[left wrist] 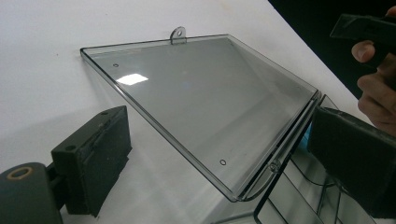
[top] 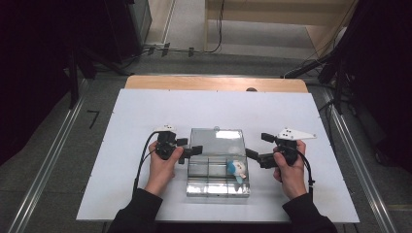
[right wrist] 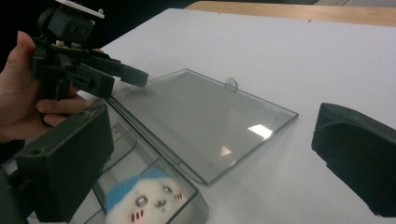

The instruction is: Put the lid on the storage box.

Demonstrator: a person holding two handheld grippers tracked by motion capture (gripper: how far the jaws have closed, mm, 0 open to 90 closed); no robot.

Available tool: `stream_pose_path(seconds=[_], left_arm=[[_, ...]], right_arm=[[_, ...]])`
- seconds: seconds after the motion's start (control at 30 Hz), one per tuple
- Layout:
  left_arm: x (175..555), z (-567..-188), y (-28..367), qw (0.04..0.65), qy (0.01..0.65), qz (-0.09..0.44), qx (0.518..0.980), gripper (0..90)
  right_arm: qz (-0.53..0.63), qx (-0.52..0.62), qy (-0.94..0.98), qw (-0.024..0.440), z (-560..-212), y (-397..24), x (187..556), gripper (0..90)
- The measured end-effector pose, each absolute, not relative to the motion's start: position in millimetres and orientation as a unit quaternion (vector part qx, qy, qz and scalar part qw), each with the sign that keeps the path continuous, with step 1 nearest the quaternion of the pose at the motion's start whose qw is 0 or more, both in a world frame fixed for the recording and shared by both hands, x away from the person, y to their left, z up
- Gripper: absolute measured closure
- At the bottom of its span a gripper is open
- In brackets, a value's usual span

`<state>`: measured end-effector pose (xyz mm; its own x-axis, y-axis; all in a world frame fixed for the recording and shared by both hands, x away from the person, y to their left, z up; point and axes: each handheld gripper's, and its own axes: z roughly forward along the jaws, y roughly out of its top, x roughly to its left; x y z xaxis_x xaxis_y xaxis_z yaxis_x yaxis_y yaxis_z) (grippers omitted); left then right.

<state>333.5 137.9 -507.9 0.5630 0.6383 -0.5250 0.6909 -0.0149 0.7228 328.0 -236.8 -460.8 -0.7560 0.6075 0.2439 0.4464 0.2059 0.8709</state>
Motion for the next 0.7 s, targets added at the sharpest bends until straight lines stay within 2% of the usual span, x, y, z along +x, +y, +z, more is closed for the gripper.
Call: stream_pose_path(seconds=[0.07,0.2,0.43,0.7], left_arm=[[334,-508,138,0.527,0.468,-0.024,0.709,6.1],[334,-507,137,0.534,0.475,-0.019,0.699,11.9],[334,-508,138,0.527,0.481,-0.022,0.701,14.7],[334,-508,135,0.524,0.492,-0.024,0.695,20.5]], right_arm=[[0.531,0.337,0.774,0.074,-459,-233,332,0.0],[0.532,0.348,0.769,0.062,-463,-225,345,0.0],[0.511,0.366,0.776,0.044,-476,-215,354,0.0],[0.482,0.415,0.771,0.003,-490,-213,361,0.0]])
